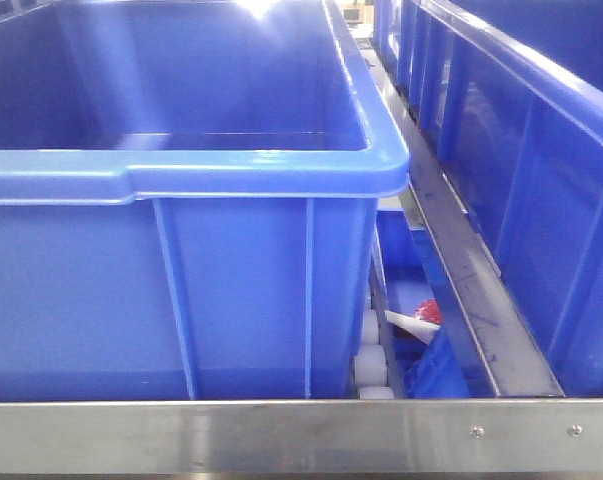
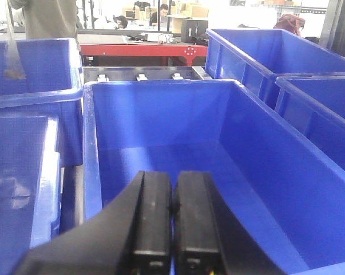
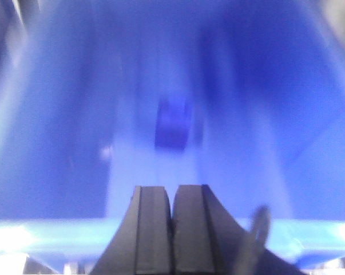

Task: Pick and sort blue part to right shelf
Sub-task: 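Lower the right gripper's bottle into the blue bin and open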

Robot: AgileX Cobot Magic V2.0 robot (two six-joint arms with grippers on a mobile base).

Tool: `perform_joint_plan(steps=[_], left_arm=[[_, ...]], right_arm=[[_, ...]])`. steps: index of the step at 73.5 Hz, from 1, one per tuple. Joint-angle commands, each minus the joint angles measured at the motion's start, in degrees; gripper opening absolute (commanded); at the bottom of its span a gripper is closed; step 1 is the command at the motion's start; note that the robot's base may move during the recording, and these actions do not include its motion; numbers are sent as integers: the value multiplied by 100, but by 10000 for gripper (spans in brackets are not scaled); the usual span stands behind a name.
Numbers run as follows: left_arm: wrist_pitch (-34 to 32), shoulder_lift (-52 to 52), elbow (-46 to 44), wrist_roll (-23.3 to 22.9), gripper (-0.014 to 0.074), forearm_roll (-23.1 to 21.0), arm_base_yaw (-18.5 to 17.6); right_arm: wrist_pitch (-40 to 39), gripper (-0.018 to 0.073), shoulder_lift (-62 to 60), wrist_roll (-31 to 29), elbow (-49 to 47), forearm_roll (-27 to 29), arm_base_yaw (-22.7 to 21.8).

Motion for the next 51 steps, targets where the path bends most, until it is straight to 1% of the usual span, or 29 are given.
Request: perform_joint_plan(steps=[1, 6, 22, 27, 51], left_arm=[[-461, 73, -138, 2, 129, 52, -43], [-461, 73, -138, 2, 129, 52, -43], [-452, 85, -138, 2, 129, 52, -43], [-465, 85, -138, 2, 129, 52, -43], [-465, 85, -138, 2, 129, 52, -43]], right_arm=[[-516, 57, -800, -45, 23, -6, -6], [-623, 57, -1357, -45, 61, -6, -6], [-1172, 57, -756, -45, 10, 2, -6], [-1162, 57, -737, -39, 10, 100, -6], [-1162, 57, -737, -39, 10, 100, -6]])
